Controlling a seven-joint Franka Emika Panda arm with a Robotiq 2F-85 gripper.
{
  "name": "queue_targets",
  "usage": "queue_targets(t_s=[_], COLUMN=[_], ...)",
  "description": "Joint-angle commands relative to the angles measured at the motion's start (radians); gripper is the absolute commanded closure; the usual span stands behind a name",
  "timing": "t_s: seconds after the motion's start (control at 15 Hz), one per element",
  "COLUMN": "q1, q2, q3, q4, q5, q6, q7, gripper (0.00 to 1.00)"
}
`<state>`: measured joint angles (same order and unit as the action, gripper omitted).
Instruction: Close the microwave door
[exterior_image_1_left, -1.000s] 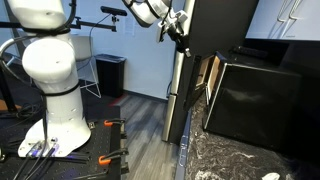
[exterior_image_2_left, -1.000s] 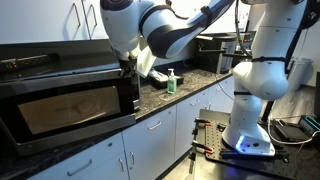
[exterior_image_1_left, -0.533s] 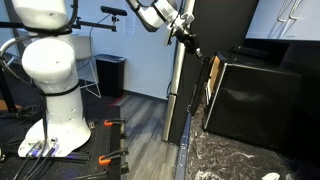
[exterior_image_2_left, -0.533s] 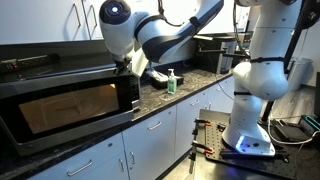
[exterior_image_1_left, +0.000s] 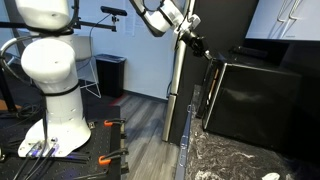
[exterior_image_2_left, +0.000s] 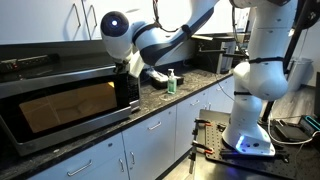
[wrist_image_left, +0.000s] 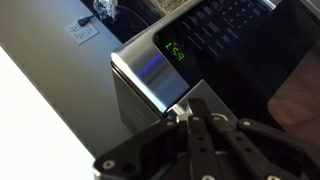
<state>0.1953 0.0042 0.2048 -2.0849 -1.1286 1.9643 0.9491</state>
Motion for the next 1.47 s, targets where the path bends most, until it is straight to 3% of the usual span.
queue_targets(t_s=[0.0,0.73,0.93,1.4], q1=[-0.018,-0.038,-0.009,0.046], q2=[0.036,0.09,0.048,-0.096], q3=[-0.024,-0.056,-0.023,0.039], q4=[0.026,0.081,0.037,-0.084], q5=[-0.051,-0.098,0.032,0.536], q6=[0.028,0.107,0.114,0.079], q7=[0.03,0.022,-0.008,-0.115], gripper=[1.0,1.0,1.0,1.0])
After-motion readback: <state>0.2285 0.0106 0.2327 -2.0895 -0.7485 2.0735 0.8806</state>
